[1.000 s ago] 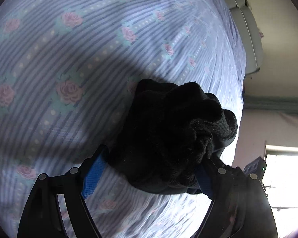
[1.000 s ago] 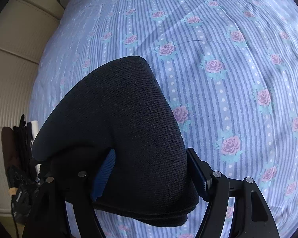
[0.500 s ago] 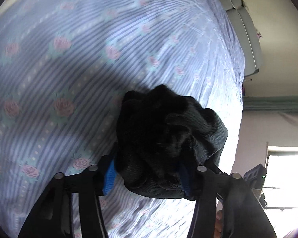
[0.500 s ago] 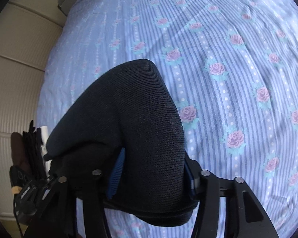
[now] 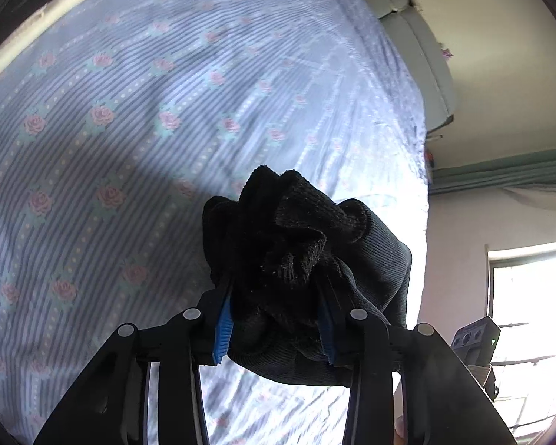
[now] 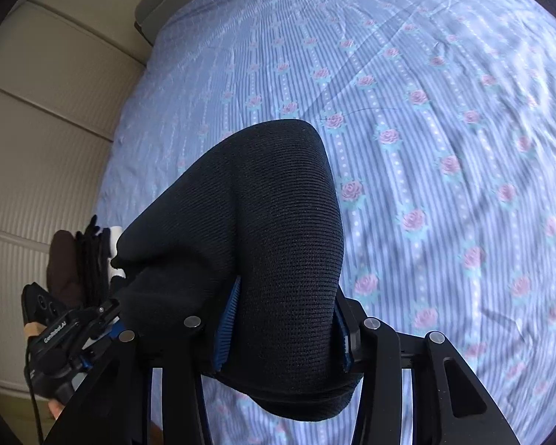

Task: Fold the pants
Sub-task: 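Carry the folded pants with both grippers onto the stack of folded clothes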

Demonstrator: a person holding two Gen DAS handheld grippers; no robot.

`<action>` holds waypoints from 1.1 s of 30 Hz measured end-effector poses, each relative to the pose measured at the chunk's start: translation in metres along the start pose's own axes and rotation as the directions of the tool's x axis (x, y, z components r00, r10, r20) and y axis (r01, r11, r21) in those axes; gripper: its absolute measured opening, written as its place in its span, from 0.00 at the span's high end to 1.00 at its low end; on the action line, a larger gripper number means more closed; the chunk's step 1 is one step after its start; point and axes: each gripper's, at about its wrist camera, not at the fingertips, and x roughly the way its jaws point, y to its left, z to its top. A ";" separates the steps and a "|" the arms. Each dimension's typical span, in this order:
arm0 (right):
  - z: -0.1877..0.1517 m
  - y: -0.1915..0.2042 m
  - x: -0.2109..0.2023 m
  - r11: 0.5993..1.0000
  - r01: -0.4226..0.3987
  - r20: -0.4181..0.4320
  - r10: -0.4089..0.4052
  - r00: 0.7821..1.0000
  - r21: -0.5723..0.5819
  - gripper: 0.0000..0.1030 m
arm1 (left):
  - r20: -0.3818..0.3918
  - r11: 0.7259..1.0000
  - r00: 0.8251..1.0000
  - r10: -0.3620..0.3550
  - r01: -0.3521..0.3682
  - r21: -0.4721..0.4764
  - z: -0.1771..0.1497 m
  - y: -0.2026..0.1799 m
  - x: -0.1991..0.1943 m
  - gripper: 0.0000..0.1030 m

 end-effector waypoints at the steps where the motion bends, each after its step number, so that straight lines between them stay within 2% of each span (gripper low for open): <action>1: -0.002 0.001 -0.006 1.000 -0.004 0.008 0.004 1.000 -0.002 0.57 | 0.007 1.000 1.000 -0.006 0.006 0.006 -0.003 -0.004 -0.005 0.64; 5: -0.010 0.013 -0.041 0.999 -0.011 0.063 0.013 0.998 -0.033 0.57 | 0.047 0.999 0.998 -0.045 0.044 0.028 -0.015 -0.024 -0.032 0.64; 10: -0.019 0.037 -0.092 0.995 -0.034 0.130 0.046 0.990 -0.089 0.57 | 0.130 0.994 0.987 -0.094 0.086 0.065 -0.030 -0.047 -0.079 0.64; 19: -0.035 0.101 -0.159 0.971 -0.114 0.208 0.158 0.965 -0.209 0.57 | 0.289 0.986 0.947 -0.140 0.109 0.123 -0.045 -0.069 -0.182 0.64; 24: -0.043 0.147 -0.172 0.952 -0.154 0.221 0.216 0.951 -0.264 0.57 | 0.361 0.985 0.919 -0.155 0.115 0.130 -0.039 -0.057 -0.236 0.64; 29: -0.050 0.206 -0.165 0.932 -0.165 0.225 0.245 0.943 -0.322 0.57 | 0.411 0.983 0.894 -0.178 0.142 0.117 -0.015 -0.023 -0.279 0.64; 33: -0.057 0.255 -0.147 0.926 -0.175 0.218 0.257 0.942 -0.334 0.57 | 0.419 0.985 0.892 -0.168 0.139 0.099 0.013 0.010 -0.308 0.64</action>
